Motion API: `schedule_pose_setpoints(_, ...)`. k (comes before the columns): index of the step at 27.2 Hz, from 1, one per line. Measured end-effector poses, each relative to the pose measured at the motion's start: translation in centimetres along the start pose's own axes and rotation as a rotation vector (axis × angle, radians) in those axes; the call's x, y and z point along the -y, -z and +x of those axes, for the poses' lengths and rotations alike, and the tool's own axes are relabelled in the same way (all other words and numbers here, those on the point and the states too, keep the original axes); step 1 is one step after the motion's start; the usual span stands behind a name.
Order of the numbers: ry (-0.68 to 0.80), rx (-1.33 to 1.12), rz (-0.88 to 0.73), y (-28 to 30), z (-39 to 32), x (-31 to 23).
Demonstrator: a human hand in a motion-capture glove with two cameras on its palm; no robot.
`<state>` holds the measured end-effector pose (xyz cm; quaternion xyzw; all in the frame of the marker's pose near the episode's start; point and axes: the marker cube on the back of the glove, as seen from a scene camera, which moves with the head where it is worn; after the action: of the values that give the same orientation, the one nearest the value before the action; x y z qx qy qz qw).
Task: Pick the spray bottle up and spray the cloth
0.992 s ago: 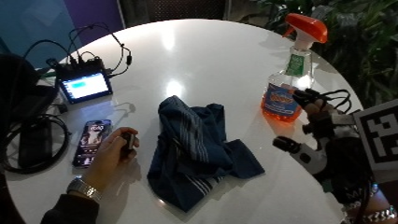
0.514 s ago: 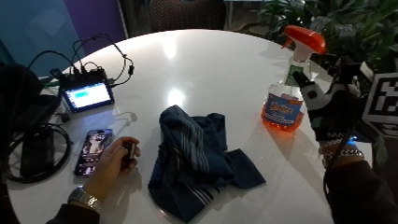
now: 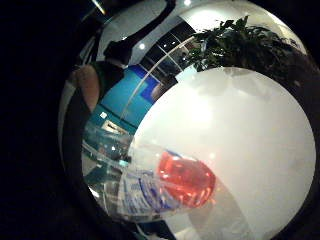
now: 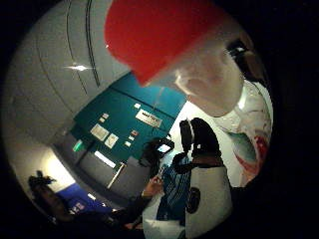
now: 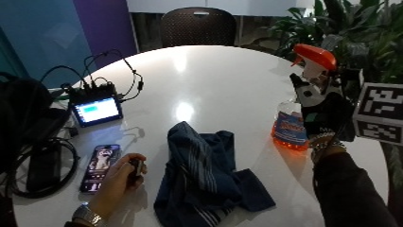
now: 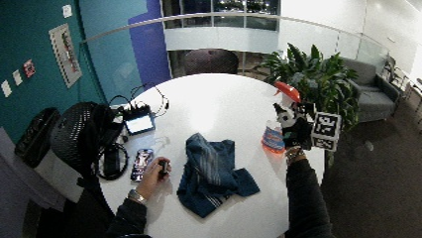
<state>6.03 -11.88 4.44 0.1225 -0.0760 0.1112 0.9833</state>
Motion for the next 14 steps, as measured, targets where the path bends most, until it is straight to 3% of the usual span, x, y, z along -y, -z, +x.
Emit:
schedule_pose_setpoints(6,-0.096,0.025,0.198,-2.6,2.3,5.1)
schedule_pose_setpoints(14,0.050,-0.165,0.432,0.1,2.7,5.8)
